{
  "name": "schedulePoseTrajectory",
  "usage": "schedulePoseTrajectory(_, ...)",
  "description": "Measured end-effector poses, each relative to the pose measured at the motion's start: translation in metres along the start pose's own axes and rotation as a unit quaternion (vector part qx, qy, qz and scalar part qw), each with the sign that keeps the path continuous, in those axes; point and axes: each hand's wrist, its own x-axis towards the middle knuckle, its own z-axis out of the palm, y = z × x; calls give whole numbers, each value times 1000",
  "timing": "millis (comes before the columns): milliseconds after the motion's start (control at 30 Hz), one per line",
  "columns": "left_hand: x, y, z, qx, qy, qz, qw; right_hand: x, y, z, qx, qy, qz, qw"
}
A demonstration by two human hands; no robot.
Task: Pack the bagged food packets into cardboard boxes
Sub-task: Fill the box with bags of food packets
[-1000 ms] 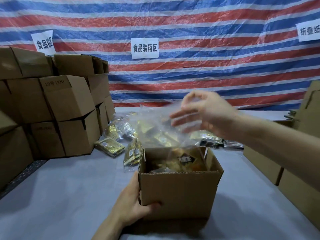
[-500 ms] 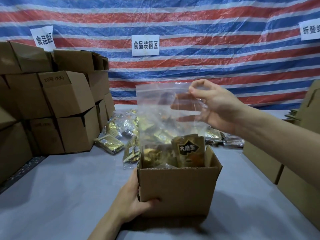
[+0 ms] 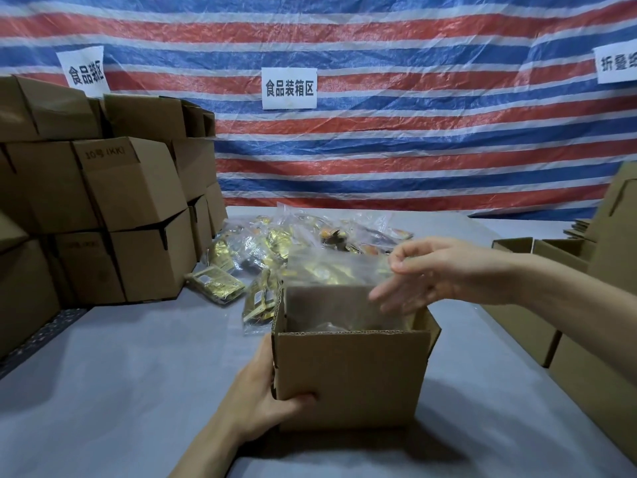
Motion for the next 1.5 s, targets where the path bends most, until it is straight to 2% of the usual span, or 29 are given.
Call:
schedulePoseTrajectory(100, 0, 0, -1, -7, -7, 5, 1000, -4, 0, 1, -6, -30, -12, 999)
schedulePoseTrajectory(167, 0, 0, -2, -16, -17, 13, 1000, -2, 1, 5, -4, -20, -2, 1000)
schedulePoseTrajectory(300, -2, 4, -5, -25, -28, 23, 999, 6, 7, 19, -41, 56, 61, 996)
schedulePoseTrajectory(367, -2, 5, -5, -26, -28, 23, 999, 11, 9, 28, -129, 117, 74, 982)
schedulePoseTrajectory(500, -2, 6, -5, -18, -26, 21, 999, 16, 6, 41, -384, 215, 26, 898)
schedulePoseTrajectory(600, -1, 6, -5, -14, -27, 20, 999, 14, 3, 55, -514, 260, 16, 817)
schedulePoseTrajectory(667, -1, 6, -5, -13, -27, 19, 999, 12, 1, 62, -582, 297, -40, 756)
schedulePoseTrajectory(700, -1, 6, -5, -16, -27, 17, 999, 11, 0, 65, -592, 305, -84, 741)
schedulePoseTrajectory(733, -1, 6, -5, -19, -26, 16, 999, 9, -2, 67, -587, 295, -120, 744)
schedulePoseTrajectory(767, -1, 6, -4, -22, -23, 16, 999, 9, -3, 67, -563, 269, -131, 770)
schedulePoseTrajectory(833, -2, 7, -4, -28, -20, 20, 999, 11, -6, 69, -481, 176, -76, 855)
schedulePoseTrajectory(867, -2, 7, -4, -31, -20, 23, 999, 14, -7, 71, -447, 123, -40, 885)
schedulePoseTrajectory(933, -1, 6, -4, -33, -25, 22, 999, 22, -5, 73, -411, 18, 37, 911)
schedulePoseTrajectory(1000, -2, 5, -4, -29, -24, 20, 999, 31, -2, 74, -397, -56, 103, 910)
schedulePoseTrajectory(1167, -2, 4, -4, -36, -23, 10, 999, 49, -11, 67, -274, -151, 206, 927)
schedulePoseTrajectory(1333, -3, 8, -6, -29, -25, 5, 999, 59, 0, 68, -260, -190, 221, 921)
schedulePoseTrajectory(1500, -2, 13, -6, -16, -23, 2, 1000, 70, 2, 60, -245, -180, 207, 930)
